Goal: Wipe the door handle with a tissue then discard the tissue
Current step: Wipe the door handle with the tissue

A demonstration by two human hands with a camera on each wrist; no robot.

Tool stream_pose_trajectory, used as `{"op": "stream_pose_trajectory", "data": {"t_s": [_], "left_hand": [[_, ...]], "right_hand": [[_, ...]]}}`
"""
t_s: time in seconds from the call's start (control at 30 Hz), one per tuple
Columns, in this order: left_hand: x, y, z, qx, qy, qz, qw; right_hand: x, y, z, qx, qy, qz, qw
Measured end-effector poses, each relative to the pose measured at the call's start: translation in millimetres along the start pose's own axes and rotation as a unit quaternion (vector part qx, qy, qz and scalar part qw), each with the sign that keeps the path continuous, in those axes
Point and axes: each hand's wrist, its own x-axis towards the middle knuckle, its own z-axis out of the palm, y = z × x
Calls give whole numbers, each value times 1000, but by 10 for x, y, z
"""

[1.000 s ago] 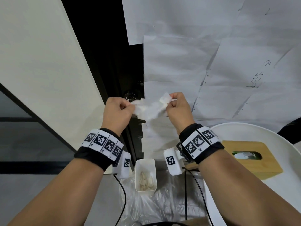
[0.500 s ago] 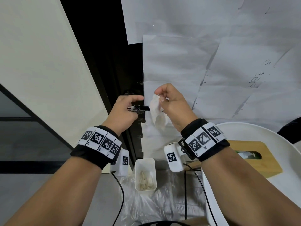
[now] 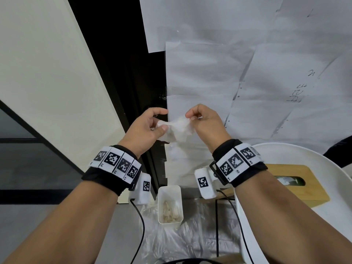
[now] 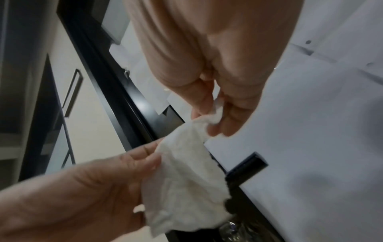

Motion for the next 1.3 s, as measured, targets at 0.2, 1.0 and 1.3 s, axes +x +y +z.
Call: {"op": "stream_pose_trajectory", "data": {"t_s": [0.2, 1.0, 1.3], "left_hand": [[25, -10, -1, 54, 47, 0, 997], [85, -174, 118, 319, 77, -10, 944], [270, -185, 315, 344, 152, 65, 925]], "right_hand": [[-73, 118, 97, -52, -8, -8, 999], [40, 205, 257, -249, -101, -29, 963], [224, 299, 200, -227, 29, -77, 971]]}}
